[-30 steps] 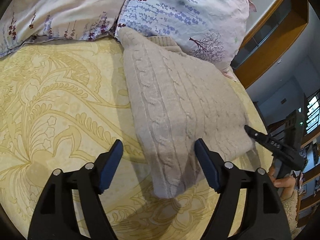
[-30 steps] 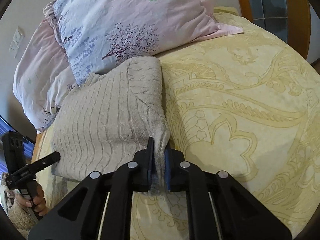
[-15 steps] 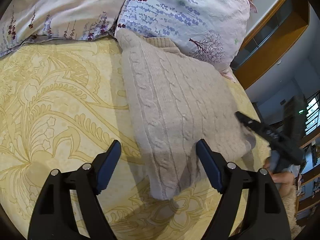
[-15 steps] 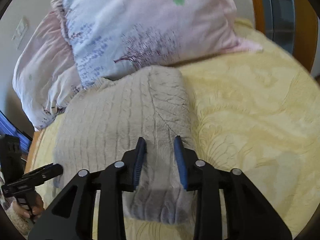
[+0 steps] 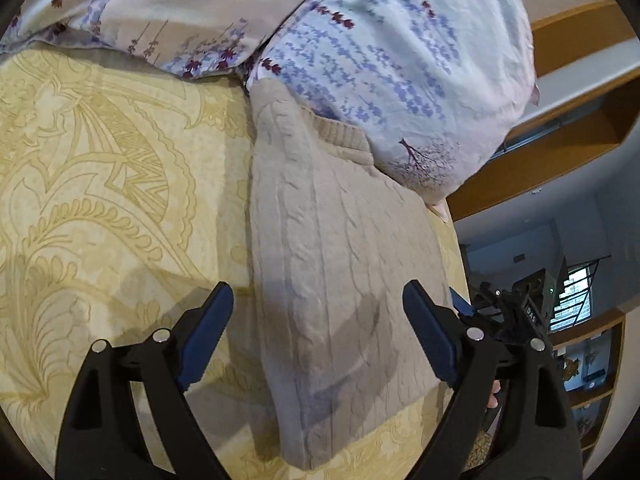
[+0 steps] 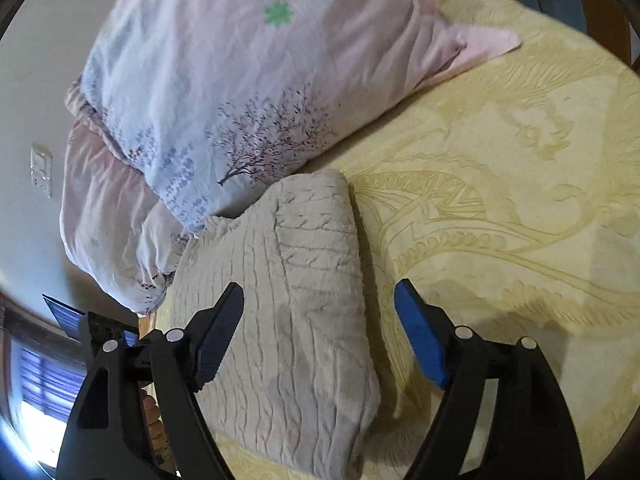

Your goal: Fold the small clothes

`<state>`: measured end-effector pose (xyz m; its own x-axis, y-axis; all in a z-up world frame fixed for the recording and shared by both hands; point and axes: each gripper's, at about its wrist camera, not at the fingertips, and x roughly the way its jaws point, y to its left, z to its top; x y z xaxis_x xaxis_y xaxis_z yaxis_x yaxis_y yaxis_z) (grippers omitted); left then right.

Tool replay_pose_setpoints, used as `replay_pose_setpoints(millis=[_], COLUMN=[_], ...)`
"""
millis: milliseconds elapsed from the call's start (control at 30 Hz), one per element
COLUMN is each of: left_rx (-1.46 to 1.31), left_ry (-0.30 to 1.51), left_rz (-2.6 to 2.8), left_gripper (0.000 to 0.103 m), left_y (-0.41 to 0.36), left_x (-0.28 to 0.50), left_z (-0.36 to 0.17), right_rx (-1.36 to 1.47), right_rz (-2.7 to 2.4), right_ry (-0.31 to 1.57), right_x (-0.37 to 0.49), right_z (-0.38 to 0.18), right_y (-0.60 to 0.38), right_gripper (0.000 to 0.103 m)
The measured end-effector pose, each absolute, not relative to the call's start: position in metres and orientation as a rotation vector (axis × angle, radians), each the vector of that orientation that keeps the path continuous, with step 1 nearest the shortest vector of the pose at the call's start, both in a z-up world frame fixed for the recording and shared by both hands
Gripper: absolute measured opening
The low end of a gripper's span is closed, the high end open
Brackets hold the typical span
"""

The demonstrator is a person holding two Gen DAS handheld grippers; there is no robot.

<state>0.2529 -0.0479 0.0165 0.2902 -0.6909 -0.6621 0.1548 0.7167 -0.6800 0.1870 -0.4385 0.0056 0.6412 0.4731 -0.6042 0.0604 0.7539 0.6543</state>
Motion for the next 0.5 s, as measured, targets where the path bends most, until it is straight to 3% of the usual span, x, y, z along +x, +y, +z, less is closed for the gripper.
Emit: replay_pose_setpoints(millis=[400,500], left_rx=[-0.628,-0.616], left_ry=[1.185,1.173], left_rz=[-0.685,-0.688], left_gripper=[0.085,0.081], left_y=[-0.066,-0.071], left_x=[0.276,0.276], left_z=[-0.001,-0.001], right_rx=[0.702,0.683], right_rz=[0.398,0.472], right_ry=[0.989,1.005], right_x=[0.222,0.224], right_z=[-0.014,-0.018], right_y=[-0.425,-0.414], right_gripper=[0.079,0.071])
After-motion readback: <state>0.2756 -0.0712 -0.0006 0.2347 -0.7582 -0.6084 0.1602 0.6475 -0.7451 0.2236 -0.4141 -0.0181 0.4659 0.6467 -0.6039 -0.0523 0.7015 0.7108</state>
